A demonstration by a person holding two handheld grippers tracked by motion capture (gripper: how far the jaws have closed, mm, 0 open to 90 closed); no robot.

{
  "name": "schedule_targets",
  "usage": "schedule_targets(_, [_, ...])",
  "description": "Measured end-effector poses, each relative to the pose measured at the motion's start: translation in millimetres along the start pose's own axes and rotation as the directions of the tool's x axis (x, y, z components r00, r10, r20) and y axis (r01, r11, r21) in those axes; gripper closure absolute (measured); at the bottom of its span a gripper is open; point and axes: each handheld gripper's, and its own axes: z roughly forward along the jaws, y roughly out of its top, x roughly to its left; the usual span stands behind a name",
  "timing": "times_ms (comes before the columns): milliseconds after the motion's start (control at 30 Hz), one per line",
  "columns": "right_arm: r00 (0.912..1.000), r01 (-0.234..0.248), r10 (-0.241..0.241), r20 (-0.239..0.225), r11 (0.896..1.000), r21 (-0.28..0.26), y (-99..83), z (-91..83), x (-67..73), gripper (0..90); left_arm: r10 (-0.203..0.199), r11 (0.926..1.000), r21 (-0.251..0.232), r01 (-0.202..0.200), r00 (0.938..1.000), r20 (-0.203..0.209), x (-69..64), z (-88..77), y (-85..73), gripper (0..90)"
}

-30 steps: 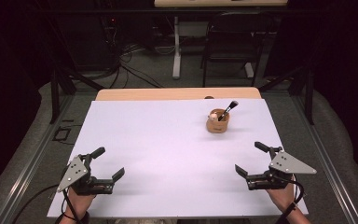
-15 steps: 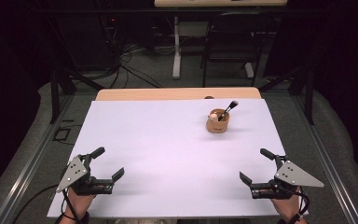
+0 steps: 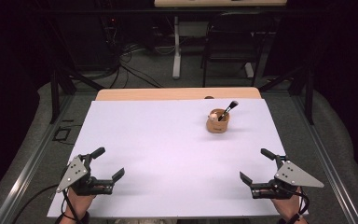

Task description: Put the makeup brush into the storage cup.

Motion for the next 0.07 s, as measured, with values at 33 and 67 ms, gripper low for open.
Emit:
schedule_targets(33, [1.0, 0.001, -0.001, 0.0, 1.0, -0.005, 0.1, -0.1, -0.5, 0.0, 0.002, 1.0, 0.0, -0.002, 1.0, -0.001, 0.2, 0.0, 0.0, 0.0])
schedule_targets(67, [1.0, 0.001, -0.001, -0.001, 1.0, -0.006, 0.2, -0.4, -1.2, 0.0, 0.003, 1.0, -0.001, -0.003, 1.0, -0.002, 0.3, 0.0, 0.1, 0.0])
